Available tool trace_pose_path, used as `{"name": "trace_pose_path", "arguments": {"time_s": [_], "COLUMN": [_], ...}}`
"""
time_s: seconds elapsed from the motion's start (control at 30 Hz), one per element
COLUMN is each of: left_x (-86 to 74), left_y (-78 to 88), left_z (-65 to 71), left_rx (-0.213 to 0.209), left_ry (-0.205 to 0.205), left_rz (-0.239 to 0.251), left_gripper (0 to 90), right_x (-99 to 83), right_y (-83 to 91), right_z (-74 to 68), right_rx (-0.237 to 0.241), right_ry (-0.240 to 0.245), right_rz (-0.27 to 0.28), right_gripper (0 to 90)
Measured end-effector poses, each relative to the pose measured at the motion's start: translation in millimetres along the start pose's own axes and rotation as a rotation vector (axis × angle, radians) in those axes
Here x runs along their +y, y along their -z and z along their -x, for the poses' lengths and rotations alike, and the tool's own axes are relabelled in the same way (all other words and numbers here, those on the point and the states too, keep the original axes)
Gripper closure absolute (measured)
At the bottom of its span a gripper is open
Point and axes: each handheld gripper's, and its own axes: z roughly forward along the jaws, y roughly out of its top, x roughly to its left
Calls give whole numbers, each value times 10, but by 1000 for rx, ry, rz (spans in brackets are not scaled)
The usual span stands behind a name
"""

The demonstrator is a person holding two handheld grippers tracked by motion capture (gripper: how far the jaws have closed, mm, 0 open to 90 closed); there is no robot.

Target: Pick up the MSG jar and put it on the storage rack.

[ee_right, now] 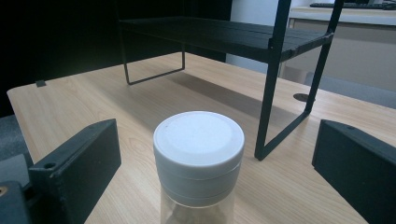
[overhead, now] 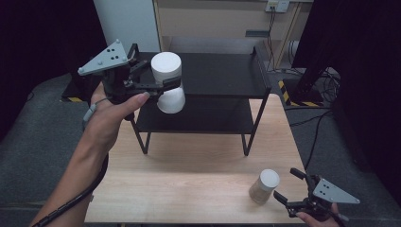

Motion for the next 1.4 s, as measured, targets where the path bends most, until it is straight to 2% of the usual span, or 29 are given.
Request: {"name": "trace_pose_path", "arguments": {"time_s": [0.17,0.7,1.4], "left_x": [-24,48,57], "left_y": [-27,-160,-303], "left_z": [-51,-235,-387], "left_rx": [6,29,62], "left_ry": [13,13,21], "left_rz": [6,8,12], "left_gripper": [334,334,334], "right_x": [-11,-35,-51], "right_y": [7,17,16], "right_z": [13,43,49], "right_rx": [0,2,7], "right_ry": [-5,-11,-18], "right_rz": [-4,-12,-20], "right_gripper": [17,16,16]}}
